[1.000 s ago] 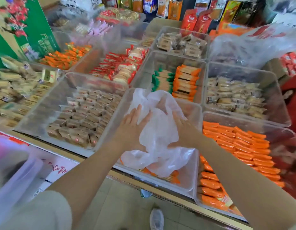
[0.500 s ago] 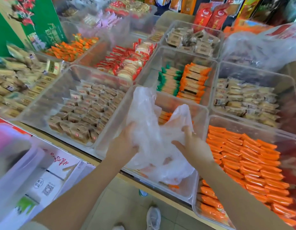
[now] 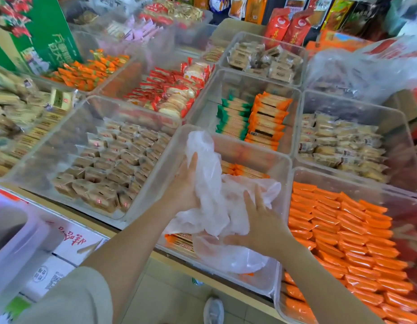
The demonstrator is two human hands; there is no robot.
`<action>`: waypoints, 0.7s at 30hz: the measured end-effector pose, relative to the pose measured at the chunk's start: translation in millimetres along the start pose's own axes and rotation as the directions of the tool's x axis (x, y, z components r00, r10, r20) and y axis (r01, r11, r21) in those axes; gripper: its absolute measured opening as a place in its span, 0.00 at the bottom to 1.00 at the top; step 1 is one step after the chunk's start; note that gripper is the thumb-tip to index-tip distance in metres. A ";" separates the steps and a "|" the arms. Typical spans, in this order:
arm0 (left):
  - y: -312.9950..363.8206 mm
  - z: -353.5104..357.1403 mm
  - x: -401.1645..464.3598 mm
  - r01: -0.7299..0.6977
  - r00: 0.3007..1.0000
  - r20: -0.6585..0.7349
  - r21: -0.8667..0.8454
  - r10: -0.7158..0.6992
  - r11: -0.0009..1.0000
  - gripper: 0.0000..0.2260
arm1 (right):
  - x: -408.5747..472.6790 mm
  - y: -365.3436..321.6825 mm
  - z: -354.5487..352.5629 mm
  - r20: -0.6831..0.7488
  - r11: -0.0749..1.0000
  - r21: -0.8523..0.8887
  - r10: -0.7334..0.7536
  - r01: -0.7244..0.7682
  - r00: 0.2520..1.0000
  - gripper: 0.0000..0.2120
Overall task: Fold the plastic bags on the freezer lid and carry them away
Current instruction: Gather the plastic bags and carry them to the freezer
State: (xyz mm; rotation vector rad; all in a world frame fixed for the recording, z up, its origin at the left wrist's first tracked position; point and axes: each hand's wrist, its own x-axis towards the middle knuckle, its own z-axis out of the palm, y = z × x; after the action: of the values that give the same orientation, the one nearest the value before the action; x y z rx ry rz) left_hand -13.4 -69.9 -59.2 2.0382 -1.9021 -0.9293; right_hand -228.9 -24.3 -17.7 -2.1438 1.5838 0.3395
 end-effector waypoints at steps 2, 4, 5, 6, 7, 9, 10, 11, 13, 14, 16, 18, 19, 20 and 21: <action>1.1 8.0 -1.0 0.081 0.996 0.039 -0.151 -0.076 0.985 0.46 | -5.2 0.5 5.2 0.059 0.996 -0.074 -0.042 0.046 0.997 0.67; 3.0 12.9 -7.4 0.069 0.997 0.031 -0.126 -0.065 0.990 0.39 | -9.6 3.4 11.8 0.086 0.973 -0.217 -0.059 0.076 0.995 0.67; 3.9 13.3 -12.9 0.049 0.998 0.029 -0.037 -0.047 0.998 0.36 | -11.1 4.4 14.3 0.069 0.949 -0.304 -0.062 0.080 0.996 0.65; 4.1 12.9 -18.2 0.023 1.000 0.011 0.035 -0.024 0.999 0.35 | -11.5 4.5 17.1 0.031 0.927 -0.369 -0.065 0.072 0.997 0.63; 3.5 12.2 -23.4 0.009 1.000 0.017 0.054 -0.010 0.998 0.34 | -10.4 4.1 20.2 -0.019 0.911 -0.409 -0.072 0.058 0.997 0.61; 4.7 10.0 -35.3 -0.072 0.997 0.001 0.008 0.072 0.997 0.34 | -7.0 3.0 25.0 -0.108 0.903 -0.429 -0.075 0.021 0.991 0.55; 6.3 7.4 -41.1 -0.108 0.994 -0.014 -0.002 0.108 0.994 0.34 | -5.5 3.1 25.7 -0.130 0.907 -0.421 -0.079 0.017 0.988 0.50; 8.7 3.9 -45.9 -0.124 0.992 -0.026 -0.008 0.123 0.992 0.34 | -5.4 3.8 24.4 -0.140 0.923 -0.384 -0.079 0.019 0.987 0.44; 13.4 -5.8 -55.8 -0.119 0.988 -0.096 0.006 0.119 0.993 0.32 | -9.0 6.5 17.2 -0.166 0.993 -0.107 -0.076 0.059 0.983 0.30; 16.0 -13.6 -62.2 -0.100 0.984 -0.144 0.047 0.106 0.994 0.31 | -14.1 7.1 11.2 -0.186 0.991 0.115 -0.046 0.068 0.982 0.27; 21.2 -33.1 -78.8 -0.031 0.967 -0.239 0.218 0.084 0.976 0.32 | -26.4 4.9 -4.1 -0.256 0.847 0.527 0.075 0.074 0.964 0.23; 22.5 -51.8 -98.0 0.039 0.951 -0.303 0.321 0.063 0.946 0.32 | -36.4 0.1 -20.5 -0.359 0.674 0.719 0.153 0.168 0.921 0.17; 22.3 -57.7 -107.3 0.063 0.947 -0.317 0.330 0.048 0.942 0.32 | -38.1 -4.0 -27.0 -0.388 0.635 0.743 0.153 0.210 0.909 0.15; 22.6 -61.5 -117.0 0.069 0.948 -0.317 0.321 0.038 0.945 0.32 | -37.9 -9.4 -31.4 -0.404 0.646 0.726 0.121 0.237 0.907 0.13; 20.2 -62.2 -124.9 0.073 0.952 -0.306 0.277 0.016 0.958 0.32 | -36.7 -16.7 -34.6 -0.420 0.683 0.682 0.071 0.263 0.905 0.13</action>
State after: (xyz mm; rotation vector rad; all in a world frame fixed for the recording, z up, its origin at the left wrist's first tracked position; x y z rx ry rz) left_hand 8.5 29.4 38.3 2.2152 -1.9242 -0.3255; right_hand -226.7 -6.6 32.3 -1.6797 1.4391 -0.7437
